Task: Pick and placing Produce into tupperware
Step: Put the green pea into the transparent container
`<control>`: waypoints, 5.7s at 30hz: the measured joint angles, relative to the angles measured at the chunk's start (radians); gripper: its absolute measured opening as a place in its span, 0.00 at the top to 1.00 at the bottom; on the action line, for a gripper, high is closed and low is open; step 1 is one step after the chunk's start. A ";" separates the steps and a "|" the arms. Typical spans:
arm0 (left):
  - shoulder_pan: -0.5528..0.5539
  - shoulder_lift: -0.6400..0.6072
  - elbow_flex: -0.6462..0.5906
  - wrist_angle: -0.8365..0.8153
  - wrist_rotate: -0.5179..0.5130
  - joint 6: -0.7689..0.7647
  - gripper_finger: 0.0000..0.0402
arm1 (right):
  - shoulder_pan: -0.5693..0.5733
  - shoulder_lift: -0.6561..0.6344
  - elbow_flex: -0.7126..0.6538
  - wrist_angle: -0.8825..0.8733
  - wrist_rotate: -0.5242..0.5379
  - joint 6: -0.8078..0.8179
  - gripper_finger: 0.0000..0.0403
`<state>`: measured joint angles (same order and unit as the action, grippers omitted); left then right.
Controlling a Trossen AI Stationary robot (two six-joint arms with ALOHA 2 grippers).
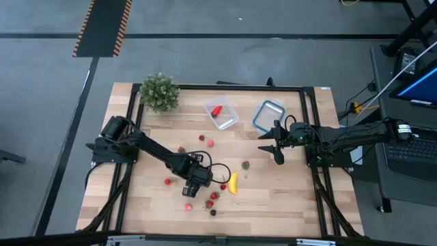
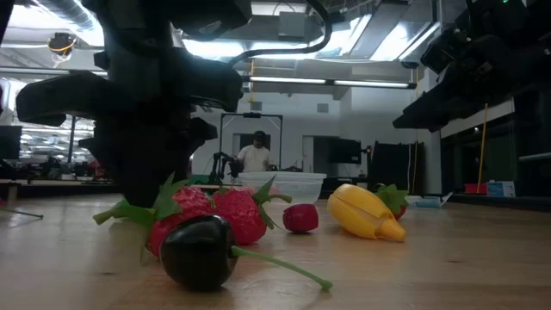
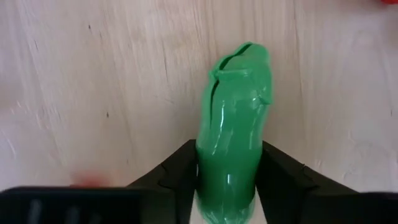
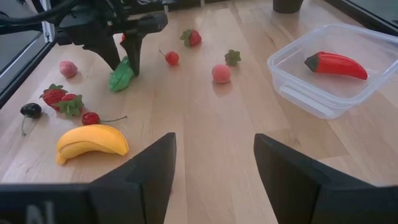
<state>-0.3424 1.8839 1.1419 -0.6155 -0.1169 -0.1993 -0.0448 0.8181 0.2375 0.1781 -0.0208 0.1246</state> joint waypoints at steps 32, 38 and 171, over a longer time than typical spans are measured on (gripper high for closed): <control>0.031 -0.323 -0.083 0.023 -0.106 0.051 0.73 | 0.003 0.000 0.000 -0.028 0.000 0.002 0.46; 0.065 -0.459 -0.259 0.238 -0.101 0.052 0.73 | 0.003 0.000 0.000 -0.028 0.000 0.001 0.46; 0.857 0.159 0.338 0.130 0.373 0.149 0.73 | 0.001 0.000 0.000 -0.003 0.002 -0.066 0.46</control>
<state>0.5146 2.0429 1.4796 -0.4858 0.2557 -0.0504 -0.0441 0.8181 0.2371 0.1755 -0.0189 0.0589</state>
